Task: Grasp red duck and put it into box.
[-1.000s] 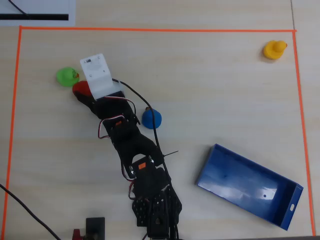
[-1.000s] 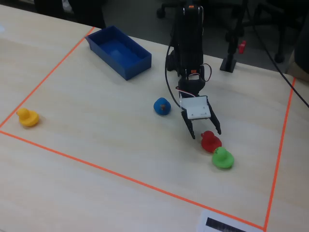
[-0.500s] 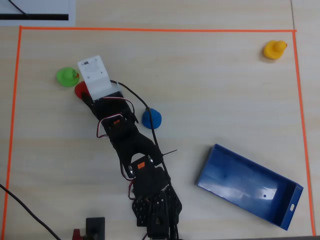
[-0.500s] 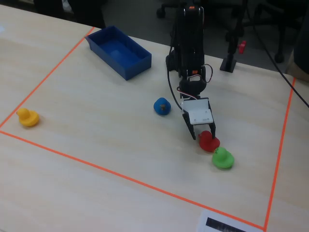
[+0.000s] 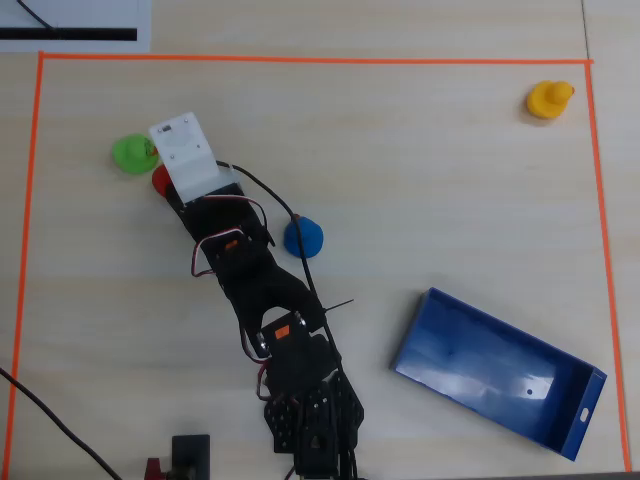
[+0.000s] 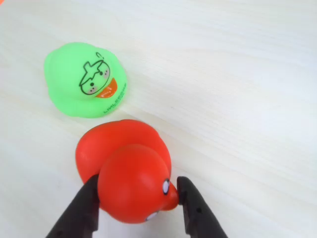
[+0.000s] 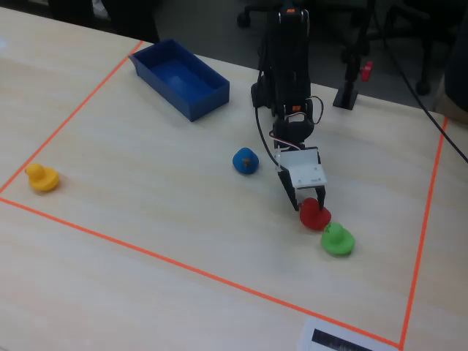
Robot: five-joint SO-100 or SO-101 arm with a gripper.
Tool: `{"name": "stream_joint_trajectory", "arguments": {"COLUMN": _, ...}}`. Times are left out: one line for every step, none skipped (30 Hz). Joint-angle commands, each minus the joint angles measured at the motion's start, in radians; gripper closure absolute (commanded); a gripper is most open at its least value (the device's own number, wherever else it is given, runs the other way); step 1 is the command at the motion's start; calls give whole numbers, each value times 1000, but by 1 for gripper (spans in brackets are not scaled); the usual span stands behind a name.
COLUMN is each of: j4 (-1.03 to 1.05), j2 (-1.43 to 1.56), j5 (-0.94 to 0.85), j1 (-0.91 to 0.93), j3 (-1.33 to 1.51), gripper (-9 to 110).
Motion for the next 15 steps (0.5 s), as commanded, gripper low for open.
{"name": "stream_joint_trajectory", "arguments": {"j4": 23, "j2": 11, "j5": -34, "j1": 26, "j3": -40, "gripper": 89}}
{"name": "stream_joint_trajectory", "arguments": {"j4": 31, "j2": 14, "j5": -38, "j1": 29, "j3": -41, "gripper": 90}}
{"name": "stream_joint_trajectory", "arguments": {"j4": 43, "j2": 17, "j5": -49, "j1": 32, "j3": -44, "gripper": 92}}
{"name": "stream_joint_trajectory", "arguments": {"j4": 51, "j2": 21, "j5": -54, "j1": 35, "j3": -44, "gripper": 94}}
{"name": "stream_joint_trajectory", "arguments": {"j4": 61, "j2": 28, "j5": -69, "j1": 38, "j3": -46, "gripper": 97}}
{"name": "stream_joint_trajectory", "arguments": {"j4": 72, "j2": 34, "j5": -86, "j1": 41, "j3": -46, "gripper": 100}}
{"name": "stream_joint_trajectory", "arguments": {"j4": 83, "j2": 41, "j5": -100, "j1": 46, "j3": -44, "gripper": 101}}
{"name": "stream_joint_trajectory", "arguments": {"j4": 91, "j2": 52, "j5": -101, "j1": 51, "j3": -43, "gripper": 101}}
{"name": "stream_joint_trajectory", "arguments": {"j4": 101, "j2": 60, "j5": -106, "j1": 57, "j3": -41, "gripper": 101}}
{"name": "stream_joint_trajectory", "arguments": {"j4": 107, "j2": 71, "j5": -109, "j1": 63, "j3": -38, "gripper": 101}}
{"name": "stream_joint_trajectory", "arguments": {"j4": 110, "j2": 81, "j5": -112, "j1": 69, "j3": -34, "gripper": 101}}
{"name": "stream_joint_trajectory", "arguments": {"j4": 115, "j2": 98, "j5": -114, "j1": 77, "j3": -28, "gripper": 101}}
{"name": "stream_joint_trajectory", "arguments": {"j4": 124, "j2": 115, "j5": -115, "j1": 87, "j3": -20, "gripper": 101}}
{"name": "stream_joint_trajectory", "arguments": {"j4": 137, "j2": 138, "j5": -117, "j1": 100, "j3": -14, "gripper": 101}}
{"name": "stream_joint_trajectory", "arguments": {"j4": 153, "j2": 161, "j5": -117, "j1": 114, "j3": -8, "gripper": 101}}
